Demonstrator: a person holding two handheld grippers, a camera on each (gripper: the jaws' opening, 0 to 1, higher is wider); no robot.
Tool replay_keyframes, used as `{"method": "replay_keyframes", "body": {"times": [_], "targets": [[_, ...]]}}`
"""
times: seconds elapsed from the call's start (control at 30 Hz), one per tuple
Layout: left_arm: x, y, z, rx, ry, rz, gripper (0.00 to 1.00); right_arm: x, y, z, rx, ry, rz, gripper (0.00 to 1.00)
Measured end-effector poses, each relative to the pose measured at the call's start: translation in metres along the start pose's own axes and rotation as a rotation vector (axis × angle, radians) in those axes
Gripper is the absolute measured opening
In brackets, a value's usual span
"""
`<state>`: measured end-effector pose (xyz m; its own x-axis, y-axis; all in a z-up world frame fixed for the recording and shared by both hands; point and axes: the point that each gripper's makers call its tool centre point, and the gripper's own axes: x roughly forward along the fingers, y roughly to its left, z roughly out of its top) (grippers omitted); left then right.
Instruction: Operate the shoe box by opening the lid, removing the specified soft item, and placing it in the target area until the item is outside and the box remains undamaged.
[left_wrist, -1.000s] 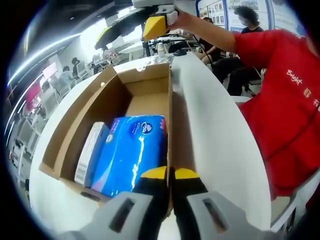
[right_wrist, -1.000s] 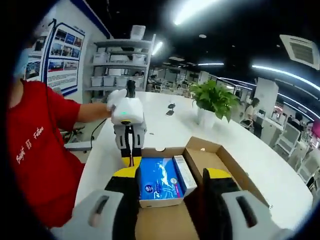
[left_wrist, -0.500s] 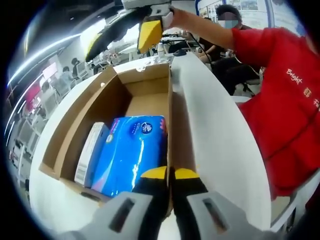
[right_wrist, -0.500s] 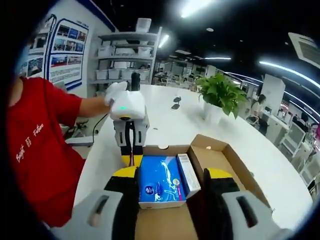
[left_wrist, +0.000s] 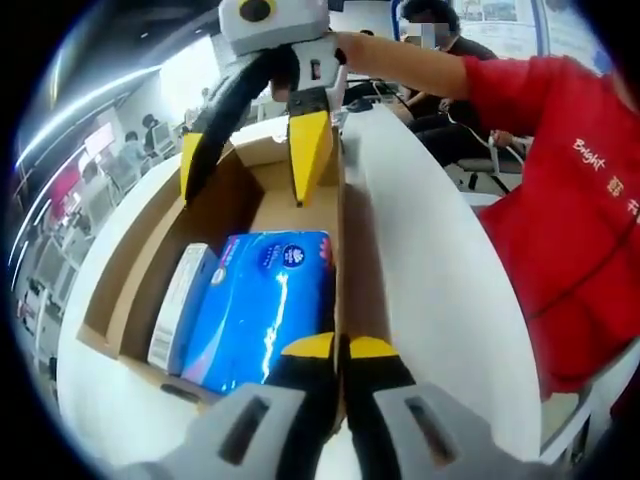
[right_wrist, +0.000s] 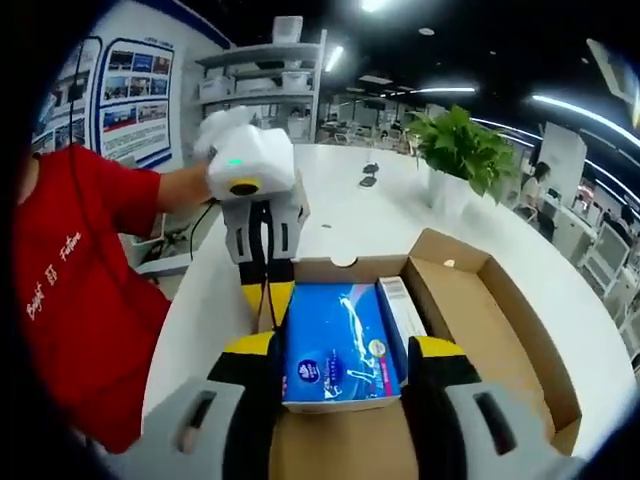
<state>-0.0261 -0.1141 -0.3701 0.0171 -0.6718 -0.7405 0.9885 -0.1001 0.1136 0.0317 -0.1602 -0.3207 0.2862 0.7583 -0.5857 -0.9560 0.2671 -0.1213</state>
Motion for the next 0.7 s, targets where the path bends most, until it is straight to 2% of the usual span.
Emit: {"method": "replay_keyframes", "body": {"times": [0.13,0.2,0.27,0.33,0.43,0.5,0.6,0.7], "targets": [[0.0,-0.001,0.0,-0.001,0.002,0.001,0.01,0.006,0.006,0.001,-0.01,0.004,0.033,0.53],[0.0,-0.001,0.0,-0.003,0.003,0.0,0.01,0.01,0.004,-0.006,-0.023,0.038,0.03,0.52],[0.0,-0.001,0.0,-0.001,0.001,0.001,0.01,0.014,0.009,-0.014,-0.008,0.08,0.072,0.52],[0.0,-0.001,0.0,-0.001,0.002,0.002,0.01,0.017,0.014,-0.015,-0.018,0.09,0.098,0.52],[0.0,-0.001,0.001,0.001,0.0,0.003,0.01,0.02,0.01,-0.015,-0.008,0.1,0.093,0.52],[0.0,-0.001,0.002,0.001,0.0,0.003,0.01,0.02,0.016,-0.015,0.004,0.116,0.134,0.49],[0.0,0.0,0.002,-0.002,0.0,0.004,0.02,0.025,0.007,-0.021,-0.021,0.173,0.108,0.52],[0.0,0.0,0.002,-0.002,0.001,0.005,0.02,0.029,0.015,-0.025,-0.046,0.205,0.138,0.51]]}}
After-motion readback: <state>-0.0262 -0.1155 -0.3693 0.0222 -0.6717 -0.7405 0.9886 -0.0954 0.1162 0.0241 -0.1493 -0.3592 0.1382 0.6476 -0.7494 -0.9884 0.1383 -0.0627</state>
